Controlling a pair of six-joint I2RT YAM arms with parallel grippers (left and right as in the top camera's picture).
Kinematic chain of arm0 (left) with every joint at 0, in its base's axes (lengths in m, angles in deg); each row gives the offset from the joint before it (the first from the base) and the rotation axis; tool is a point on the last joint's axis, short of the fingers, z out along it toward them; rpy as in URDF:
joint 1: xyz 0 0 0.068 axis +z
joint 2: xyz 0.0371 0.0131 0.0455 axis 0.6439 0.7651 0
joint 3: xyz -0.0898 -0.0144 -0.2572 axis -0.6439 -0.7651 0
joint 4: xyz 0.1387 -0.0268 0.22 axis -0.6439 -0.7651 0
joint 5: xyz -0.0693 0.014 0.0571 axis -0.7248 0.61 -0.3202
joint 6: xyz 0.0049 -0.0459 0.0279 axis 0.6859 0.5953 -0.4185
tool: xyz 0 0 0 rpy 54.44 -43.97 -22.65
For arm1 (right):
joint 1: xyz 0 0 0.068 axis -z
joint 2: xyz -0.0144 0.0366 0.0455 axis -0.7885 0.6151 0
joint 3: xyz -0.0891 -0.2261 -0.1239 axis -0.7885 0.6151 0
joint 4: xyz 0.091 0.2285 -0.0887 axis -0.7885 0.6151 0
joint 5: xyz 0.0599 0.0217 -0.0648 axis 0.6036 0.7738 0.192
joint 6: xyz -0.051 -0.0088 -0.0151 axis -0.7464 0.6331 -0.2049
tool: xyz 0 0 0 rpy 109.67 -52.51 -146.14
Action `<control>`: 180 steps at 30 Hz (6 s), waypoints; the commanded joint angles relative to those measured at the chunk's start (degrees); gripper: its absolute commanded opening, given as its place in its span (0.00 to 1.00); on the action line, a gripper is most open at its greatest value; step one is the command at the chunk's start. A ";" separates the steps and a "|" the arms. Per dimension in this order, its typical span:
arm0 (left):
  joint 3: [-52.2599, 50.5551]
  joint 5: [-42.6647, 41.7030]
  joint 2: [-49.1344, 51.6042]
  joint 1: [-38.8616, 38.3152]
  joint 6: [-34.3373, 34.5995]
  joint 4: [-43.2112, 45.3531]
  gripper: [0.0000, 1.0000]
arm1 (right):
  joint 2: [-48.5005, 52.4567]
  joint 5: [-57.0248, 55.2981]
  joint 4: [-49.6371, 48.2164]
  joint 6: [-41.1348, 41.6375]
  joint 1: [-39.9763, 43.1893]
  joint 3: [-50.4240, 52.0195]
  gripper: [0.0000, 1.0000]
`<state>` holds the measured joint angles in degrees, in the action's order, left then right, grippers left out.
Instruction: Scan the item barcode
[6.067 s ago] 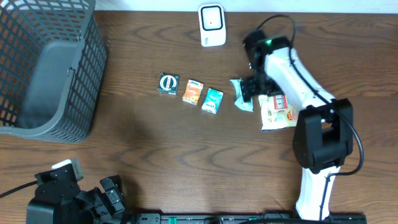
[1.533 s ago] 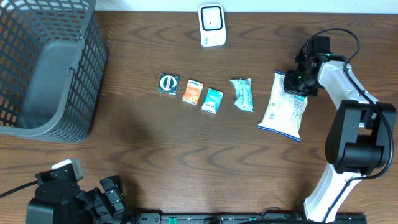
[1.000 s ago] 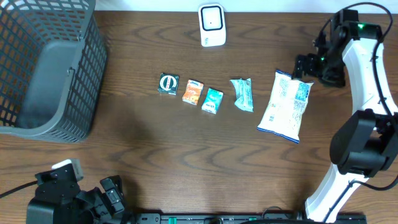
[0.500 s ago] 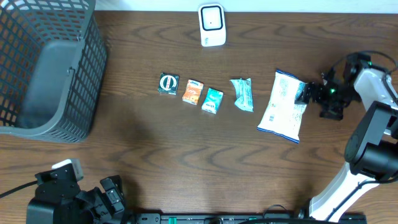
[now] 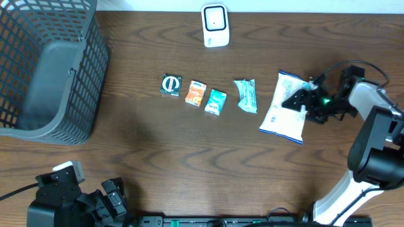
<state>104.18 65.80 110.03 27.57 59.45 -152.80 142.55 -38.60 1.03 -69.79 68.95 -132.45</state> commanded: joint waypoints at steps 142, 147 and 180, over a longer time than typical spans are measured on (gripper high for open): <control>0.00 0.37 0.04 0.22 0.50 0.04 0.98 | -1.77 4.31 12.57 10.49 -29.22 -17.18 0.02; 0.00 0.37 0.04 0.22 0.50 0.04 0.98 | -1.77 -3.85 13.55 10.47 -29.88 -14.82 0.65; 0.00 0.37 0.04 0.22 0.50 0.04 0.98 | -2.32 18.29 8.17 10.86 -29.07 -7.04 0.01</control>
<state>104.18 65.83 110.03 27.57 59.45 -152.78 140.78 -34.38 8.81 -58.17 37.98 -135.60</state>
